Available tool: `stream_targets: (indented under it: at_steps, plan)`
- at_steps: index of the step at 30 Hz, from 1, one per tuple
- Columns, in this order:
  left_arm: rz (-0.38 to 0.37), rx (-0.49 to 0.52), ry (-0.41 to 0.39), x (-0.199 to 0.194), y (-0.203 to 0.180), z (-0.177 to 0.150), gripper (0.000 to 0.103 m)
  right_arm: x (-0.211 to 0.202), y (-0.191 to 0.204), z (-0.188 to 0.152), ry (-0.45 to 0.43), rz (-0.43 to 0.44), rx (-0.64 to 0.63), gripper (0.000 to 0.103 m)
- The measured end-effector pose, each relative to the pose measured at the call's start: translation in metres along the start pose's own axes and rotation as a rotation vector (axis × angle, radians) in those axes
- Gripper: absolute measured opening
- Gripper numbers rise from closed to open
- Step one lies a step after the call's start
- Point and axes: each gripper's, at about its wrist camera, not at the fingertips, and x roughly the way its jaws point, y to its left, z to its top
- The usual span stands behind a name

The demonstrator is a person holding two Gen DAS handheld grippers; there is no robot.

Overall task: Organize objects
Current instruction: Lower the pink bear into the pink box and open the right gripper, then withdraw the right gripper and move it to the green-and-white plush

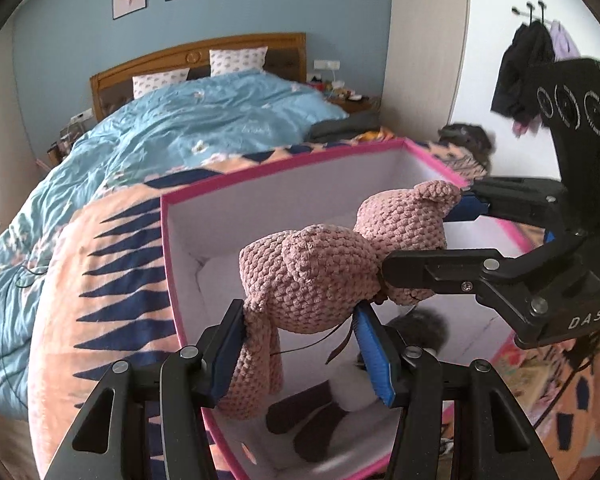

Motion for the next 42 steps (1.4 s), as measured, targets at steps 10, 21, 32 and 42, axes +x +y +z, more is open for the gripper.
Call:
stream_targets:
  at_steps: [10,21,32,42]
  plan:
    - [0.093,0.026,0.060,0.016,-0.005,-0.006,0.050,0.036,-0.010,-0.015,0.185,-0.036,0.033,0.062]
    - [0.046,-0.017,0.014,0.002,-0.003,-0.011,0.056,0.030,-0.019,-0.020,0.204,-0.044,0.069,0.062]
    - [-0.096,-0.053,-0.144,-0.072,-0.007,-0.028,0.072,-0.044,0.005,-0.032,0.034,0.048,0.067,0.065]
    - [-0.170,-0.020,-0.216,-0.134,-0.031,-0.062,0.077,-0.122,0.034,-0.062,-0.070,0.109,0.028,0.067]
